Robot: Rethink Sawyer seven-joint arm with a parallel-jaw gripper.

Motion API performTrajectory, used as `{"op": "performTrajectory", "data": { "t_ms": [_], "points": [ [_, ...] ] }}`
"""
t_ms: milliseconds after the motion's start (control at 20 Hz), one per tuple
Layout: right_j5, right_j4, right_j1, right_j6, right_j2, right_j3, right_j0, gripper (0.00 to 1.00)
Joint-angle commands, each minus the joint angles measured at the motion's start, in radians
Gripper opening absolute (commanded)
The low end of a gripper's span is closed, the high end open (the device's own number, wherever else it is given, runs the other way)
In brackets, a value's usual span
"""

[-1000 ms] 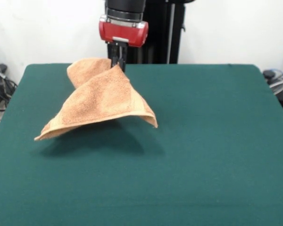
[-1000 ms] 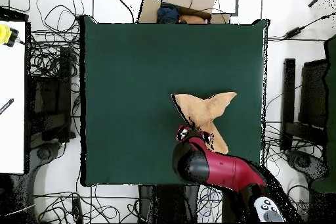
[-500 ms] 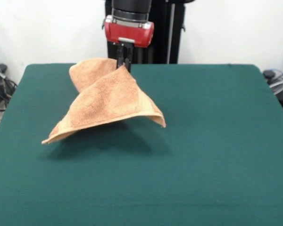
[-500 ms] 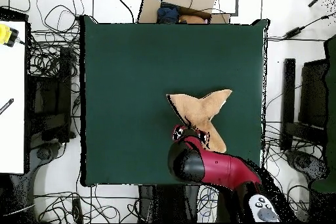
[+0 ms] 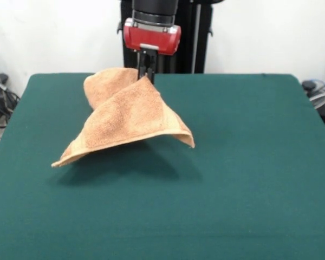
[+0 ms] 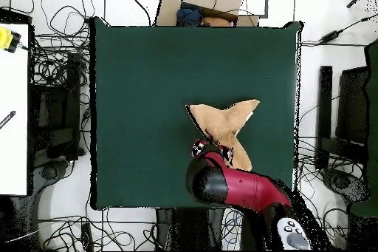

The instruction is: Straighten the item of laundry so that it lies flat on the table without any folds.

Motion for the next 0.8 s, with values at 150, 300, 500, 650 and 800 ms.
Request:
{"op": "performTrajectory", "data": {
  "t_ms": [150, 300, 500, 650, 800],
  "points": [
    [0.027, 0.163, 0.033, 0.287, 0.026, 0.032, 0.173, 0.00],
    [-0.041, 0.262, 0.080, 0.359, 0.025, 0.036, 0.261, 0.00],
    [-0.151, 0.402, 0.160, 0.441, 0.036, 0.022, 0.362, 0.00],
    [-0.213, 0.482, 0.209, 0.464, 0.027, 0.002, 0.425, 0.00],
    [-0.233, 0.521, 0.225, 0.455, 0.003, 0.003, 0.461, 0.00]
  ]
}}
